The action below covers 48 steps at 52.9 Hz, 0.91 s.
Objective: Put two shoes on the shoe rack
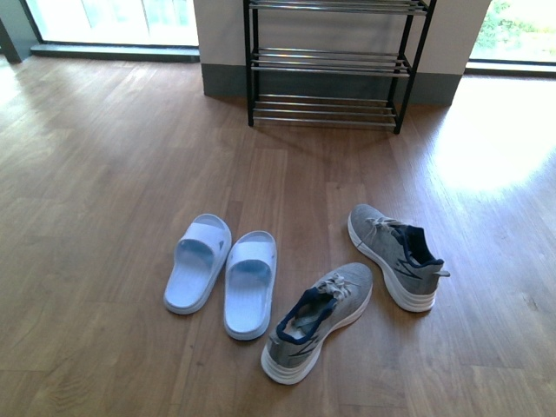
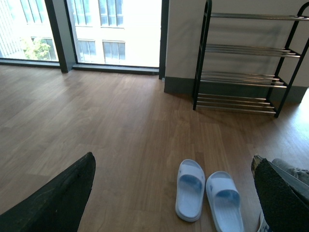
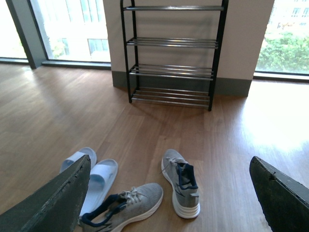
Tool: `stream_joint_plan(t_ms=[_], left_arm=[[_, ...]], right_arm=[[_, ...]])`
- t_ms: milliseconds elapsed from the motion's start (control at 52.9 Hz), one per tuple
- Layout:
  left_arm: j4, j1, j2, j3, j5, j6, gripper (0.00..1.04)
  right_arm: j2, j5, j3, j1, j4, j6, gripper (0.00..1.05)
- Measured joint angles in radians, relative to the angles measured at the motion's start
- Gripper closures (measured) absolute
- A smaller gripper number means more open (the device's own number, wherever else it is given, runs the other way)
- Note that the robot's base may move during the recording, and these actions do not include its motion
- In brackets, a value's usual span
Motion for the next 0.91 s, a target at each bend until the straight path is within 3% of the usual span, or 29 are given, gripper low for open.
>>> stream_joint_plan(t_ms=[908], left_arm=[[0.000, 0.000, 0.000, 0.000, 0.002, 0.000, 0.09]], right_arm=[[-0.001, 0.005, 0.000, 0.002, 0.000, 0.002, 0.09]])
